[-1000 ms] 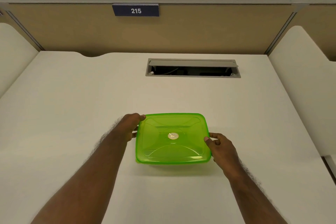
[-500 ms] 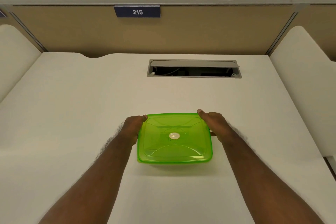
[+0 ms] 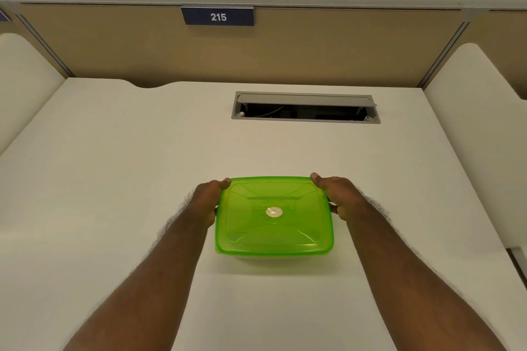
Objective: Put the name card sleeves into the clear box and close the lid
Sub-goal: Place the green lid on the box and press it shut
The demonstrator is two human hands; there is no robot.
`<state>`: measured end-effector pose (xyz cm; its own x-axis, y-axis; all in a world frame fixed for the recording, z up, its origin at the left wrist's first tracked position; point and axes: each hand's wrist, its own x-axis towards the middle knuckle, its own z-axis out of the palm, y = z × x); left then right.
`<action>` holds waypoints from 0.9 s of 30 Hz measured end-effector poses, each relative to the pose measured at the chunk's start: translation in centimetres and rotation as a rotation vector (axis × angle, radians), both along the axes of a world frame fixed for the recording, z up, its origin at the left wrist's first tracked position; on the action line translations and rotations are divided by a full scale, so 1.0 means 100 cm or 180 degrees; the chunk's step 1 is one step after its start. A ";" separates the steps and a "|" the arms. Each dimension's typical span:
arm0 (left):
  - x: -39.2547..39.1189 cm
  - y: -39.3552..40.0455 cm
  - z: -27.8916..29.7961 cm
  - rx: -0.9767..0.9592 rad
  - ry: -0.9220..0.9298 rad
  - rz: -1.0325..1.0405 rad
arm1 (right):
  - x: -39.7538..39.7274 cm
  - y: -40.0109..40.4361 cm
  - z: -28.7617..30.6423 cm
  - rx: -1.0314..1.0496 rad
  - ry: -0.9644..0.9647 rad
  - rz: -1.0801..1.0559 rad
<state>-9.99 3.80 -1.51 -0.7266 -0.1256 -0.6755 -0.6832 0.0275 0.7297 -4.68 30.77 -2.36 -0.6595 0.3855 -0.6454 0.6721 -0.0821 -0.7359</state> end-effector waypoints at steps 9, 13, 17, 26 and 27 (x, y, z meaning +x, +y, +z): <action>0.046 -0.039 -0.003 0.0034 0.0090 -0.0870 | 0.004 -0.002 -0.001 0.0016 0.0249 0.0056; 0.078 -0.061 -0.003 0.0474 -0.0514 -0.1217 | 0.007 -0.002 0.001 0.0032 0.0284 0.0049; 0.086 -0.066 -0.011 0.0871 -0.0503 -0.0945 | 0.010 -0.003 0.000 0.0115 0.0346 0.0102; 0.090 -0.063 -0.015 0.0719 -0.0318 -0.0809 | 0.079 -0.004 0.004 -0.0189 0.0128 0.0688; 0.090 -0.063 -0.015 0.0733 -0.0334 -0.0808 | 0.092 -0.003 0.004 -0.0342 0.0049 0.0744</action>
<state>-1.00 -2.49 -2.99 -0.6402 0.2142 -0.7378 -0.7473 0.0490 0.6627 4.47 30.49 -1.95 -0.7327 0.1511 -0.6636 0.6708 -0.0040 -0.7416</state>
